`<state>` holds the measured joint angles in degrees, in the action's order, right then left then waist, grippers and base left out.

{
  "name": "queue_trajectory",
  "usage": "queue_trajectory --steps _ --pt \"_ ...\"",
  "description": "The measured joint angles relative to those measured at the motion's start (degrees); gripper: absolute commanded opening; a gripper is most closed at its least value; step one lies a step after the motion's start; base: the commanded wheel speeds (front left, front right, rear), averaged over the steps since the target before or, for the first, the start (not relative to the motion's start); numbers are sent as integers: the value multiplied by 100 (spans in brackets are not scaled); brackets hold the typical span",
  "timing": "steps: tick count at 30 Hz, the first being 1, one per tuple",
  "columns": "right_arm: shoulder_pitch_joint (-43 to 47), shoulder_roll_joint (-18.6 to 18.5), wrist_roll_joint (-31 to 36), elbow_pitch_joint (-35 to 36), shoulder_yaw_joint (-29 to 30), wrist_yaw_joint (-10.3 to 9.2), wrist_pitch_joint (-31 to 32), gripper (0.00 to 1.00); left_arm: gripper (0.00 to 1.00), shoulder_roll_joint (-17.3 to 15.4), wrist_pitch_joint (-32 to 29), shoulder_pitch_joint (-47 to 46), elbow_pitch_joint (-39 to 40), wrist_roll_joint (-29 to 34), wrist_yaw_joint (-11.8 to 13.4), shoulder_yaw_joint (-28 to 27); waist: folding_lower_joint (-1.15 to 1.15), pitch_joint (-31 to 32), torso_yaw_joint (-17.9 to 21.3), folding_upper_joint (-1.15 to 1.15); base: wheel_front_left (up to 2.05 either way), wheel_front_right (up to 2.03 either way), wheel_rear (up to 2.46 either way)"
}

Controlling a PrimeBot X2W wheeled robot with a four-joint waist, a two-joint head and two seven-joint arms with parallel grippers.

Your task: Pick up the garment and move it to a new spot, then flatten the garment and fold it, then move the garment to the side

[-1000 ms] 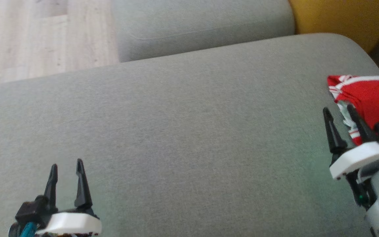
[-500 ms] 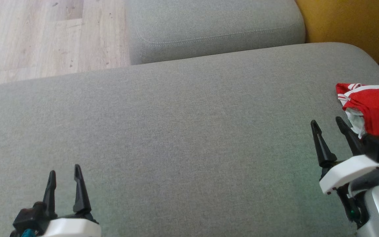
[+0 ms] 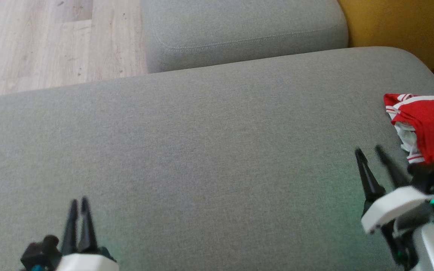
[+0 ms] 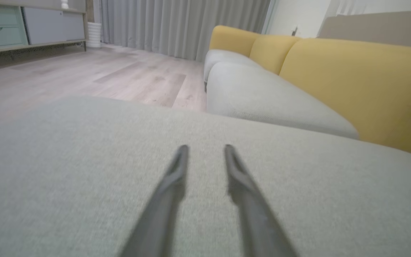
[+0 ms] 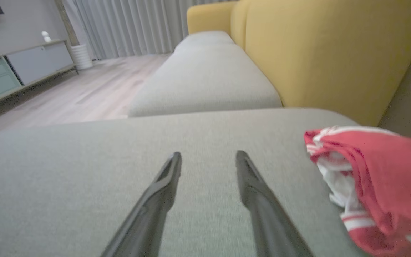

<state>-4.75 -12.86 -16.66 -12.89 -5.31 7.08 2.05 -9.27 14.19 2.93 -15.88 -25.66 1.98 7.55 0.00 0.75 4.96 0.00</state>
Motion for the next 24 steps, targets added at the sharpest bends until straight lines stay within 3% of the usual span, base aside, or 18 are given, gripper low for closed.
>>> queue_trajectory --steps 8,24 --pt "564 149 -78 -583 -71 -4 26 0 0 157 -52 288 -490 -82 -3 4 0 -3 -10 0 0 0 0" --pt "533 237 -1048 -546 73 -4 82 0 0 237 -311 250 -450 -931 -101 -60 0 -14 -74 0 0 0 0"
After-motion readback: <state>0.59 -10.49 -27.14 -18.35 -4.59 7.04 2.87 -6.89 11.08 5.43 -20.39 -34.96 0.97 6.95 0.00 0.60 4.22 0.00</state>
